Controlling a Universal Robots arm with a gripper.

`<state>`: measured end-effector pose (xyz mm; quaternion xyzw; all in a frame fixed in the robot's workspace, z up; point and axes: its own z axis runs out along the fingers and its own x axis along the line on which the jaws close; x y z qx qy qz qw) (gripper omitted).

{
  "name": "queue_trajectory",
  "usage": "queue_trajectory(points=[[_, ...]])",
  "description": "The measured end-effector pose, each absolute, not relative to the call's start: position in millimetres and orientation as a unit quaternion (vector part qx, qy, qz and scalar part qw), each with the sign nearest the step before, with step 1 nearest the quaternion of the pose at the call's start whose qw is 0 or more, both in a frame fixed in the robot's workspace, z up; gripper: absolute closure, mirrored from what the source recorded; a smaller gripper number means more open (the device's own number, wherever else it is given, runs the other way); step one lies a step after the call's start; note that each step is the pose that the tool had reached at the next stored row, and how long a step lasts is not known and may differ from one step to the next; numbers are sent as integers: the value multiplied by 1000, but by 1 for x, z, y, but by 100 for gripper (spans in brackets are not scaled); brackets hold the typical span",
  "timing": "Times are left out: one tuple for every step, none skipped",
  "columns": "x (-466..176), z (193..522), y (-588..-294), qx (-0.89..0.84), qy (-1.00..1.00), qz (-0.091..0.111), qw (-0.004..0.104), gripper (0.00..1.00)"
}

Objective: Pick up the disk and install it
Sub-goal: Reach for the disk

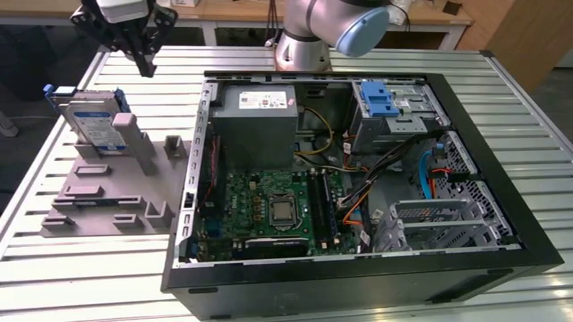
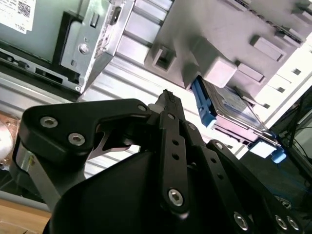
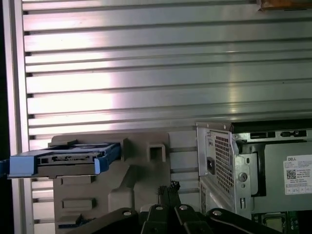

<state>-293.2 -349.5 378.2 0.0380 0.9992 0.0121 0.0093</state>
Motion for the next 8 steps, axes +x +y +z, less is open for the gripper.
queue_trajectory(points=[[-296, 378, -348, 38, 999, 12, 9, 88], [-298, 378, -346, 38, 999, 12, 9, 88], [-301, 377, -344, 38, 999, 12, 9, 88], [-304, 377, -343, 38, 999, 11, 9, 88], [-307, 377, -341, 38, 999, 11, 9, 88], [-310, 376, -340, 38, 999, 11, 9, 88], [-313, 375, -339, 38, 999, 11, 9, 88], [-316, 375, -338, 38, 999, 10, 9, 88]])
